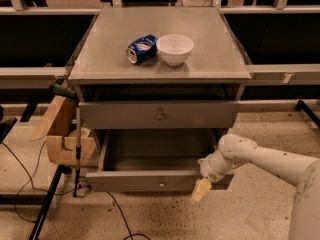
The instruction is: Open middle drawer
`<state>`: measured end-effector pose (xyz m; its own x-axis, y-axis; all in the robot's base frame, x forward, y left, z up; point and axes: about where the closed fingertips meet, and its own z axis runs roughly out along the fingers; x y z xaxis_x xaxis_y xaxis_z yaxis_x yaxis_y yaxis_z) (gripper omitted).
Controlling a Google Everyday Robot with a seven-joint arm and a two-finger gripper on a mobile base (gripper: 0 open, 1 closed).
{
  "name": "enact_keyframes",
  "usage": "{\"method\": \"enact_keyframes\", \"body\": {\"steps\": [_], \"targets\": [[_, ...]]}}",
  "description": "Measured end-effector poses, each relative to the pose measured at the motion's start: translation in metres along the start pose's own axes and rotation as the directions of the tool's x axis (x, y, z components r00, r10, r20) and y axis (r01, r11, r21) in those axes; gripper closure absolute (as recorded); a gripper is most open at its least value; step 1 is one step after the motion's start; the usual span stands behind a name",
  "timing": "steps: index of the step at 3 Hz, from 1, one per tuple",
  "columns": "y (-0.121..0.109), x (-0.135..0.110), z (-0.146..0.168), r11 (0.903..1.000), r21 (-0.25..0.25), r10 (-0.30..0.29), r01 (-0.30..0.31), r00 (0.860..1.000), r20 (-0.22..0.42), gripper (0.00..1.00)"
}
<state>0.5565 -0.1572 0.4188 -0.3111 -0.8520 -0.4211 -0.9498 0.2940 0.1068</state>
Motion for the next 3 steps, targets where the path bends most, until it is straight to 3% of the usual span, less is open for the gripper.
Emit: {"method": "enact_keyframes", "body": {"steps": [2, 3], "targets": [[-0.001, 0.007, 0.007, 0.9996, -0.024, 0.013, -0.013, 1.000, -0.004, 0.00], [0.016, 0.012, -0.001, 0.9959, -0.090, 0.000, -0.005, 0.998, -0.062, 0.00]]}}
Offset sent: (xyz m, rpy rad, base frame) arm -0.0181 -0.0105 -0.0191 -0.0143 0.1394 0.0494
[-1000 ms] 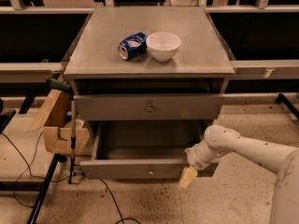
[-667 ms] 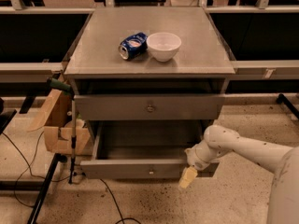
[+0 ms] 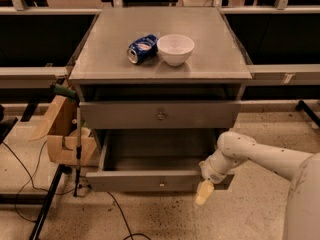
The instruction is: Open middle drawer
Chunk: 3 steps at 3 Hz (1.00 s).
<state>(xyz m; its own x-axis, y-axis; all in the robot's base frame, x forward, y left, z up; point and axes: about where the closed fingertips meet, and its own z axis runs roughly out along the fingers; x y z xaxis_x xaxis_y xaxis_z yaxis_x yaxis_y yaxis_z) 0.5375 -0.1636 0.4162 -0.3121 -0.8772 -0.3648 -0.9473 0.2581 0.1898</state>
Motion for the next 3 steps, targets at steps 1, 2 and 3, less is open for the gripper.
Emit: {"method": "enact_keyframes", "body": {"steps": [1, 2, 3], "targets": [[0.0257, 0.0073, -0.0124, 0.9963, -0.085, -0.015, 0.011, 0.999, -0.048, 0.00], [0.0249, 0.0068, -0.0134, 0.9957, -0.092, -0.017, 0.012, 0.999, -0.051, 0.00], [0.0281, 0.0071, -0.0122, 0.9936, -0.112, -0.018, 0.012, 0.998, -0.053, 0.00]]}}
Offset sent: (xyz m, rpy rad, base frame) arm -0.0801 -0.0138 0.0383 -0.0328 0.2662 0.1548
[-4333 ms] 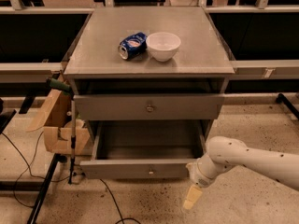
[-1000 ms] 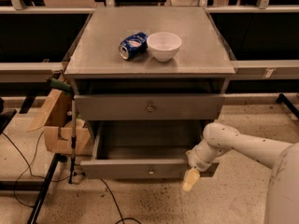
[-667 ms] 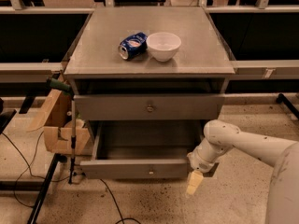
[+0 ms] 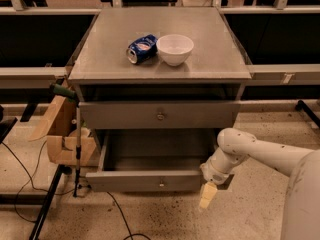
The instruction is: Open middle drawer
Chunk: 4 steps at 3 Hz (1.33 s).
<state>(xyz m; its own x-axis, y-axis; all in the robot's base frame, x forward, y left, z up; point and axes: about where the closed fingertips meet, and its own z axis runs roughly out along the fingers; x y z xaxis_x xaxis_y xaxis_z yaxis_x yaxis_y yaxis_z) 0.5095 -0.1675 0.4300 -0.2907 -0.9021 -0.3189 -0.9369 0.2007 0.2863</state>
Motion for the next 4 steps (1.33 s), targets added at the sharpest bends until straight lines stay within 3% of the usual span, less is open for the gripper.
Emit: {"method": "enact_keyframes", "body": {"steps": [3, 4], "targets": [[0.0019, -0.0021, -0.0015, 0.9994, -0.034, 0.004, -0.004, 1.000, -0.004, 0.00], [-0.0005, -0.0033, -0.0027, 0.9994, -0.034, 0.004, -0.004, 1.000, -0.004, 0.18]]}}
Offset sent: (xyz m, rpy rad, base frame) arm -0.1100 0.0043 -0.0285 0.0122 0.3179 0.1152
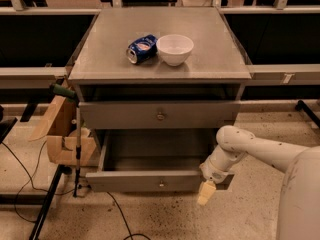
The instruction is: Open middle drawer
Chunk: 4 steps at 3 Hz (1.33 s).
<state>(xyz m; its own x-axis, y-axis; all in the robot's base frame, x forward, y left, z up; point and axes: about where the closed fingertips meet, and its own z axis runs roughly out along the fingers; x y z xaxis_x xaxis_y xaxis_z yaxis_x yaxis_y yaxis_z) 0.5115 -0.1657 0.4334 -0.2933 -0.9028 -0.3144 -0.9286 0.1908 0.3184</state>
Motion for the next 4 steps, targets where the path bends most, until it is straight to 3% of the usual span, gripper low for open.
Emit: {"method": "enact_keyframes", "body": {"steps": [2, 3, 4], "targets": [[0.000, -0.001, -0.005, 1.0000, -0.009, 0.003, -0.003, 1.000, 0.000, 0.66], [-0.005, -0.004, -0.008, 1.0000, -0.009, 0.003, -0.003, 1.000, 0.000, 0.96], [-0.008, -0.005, -0.009, 1.0000, -0.009, 0.003, -0.003, 1.000, 0.000, 1.00]]}}
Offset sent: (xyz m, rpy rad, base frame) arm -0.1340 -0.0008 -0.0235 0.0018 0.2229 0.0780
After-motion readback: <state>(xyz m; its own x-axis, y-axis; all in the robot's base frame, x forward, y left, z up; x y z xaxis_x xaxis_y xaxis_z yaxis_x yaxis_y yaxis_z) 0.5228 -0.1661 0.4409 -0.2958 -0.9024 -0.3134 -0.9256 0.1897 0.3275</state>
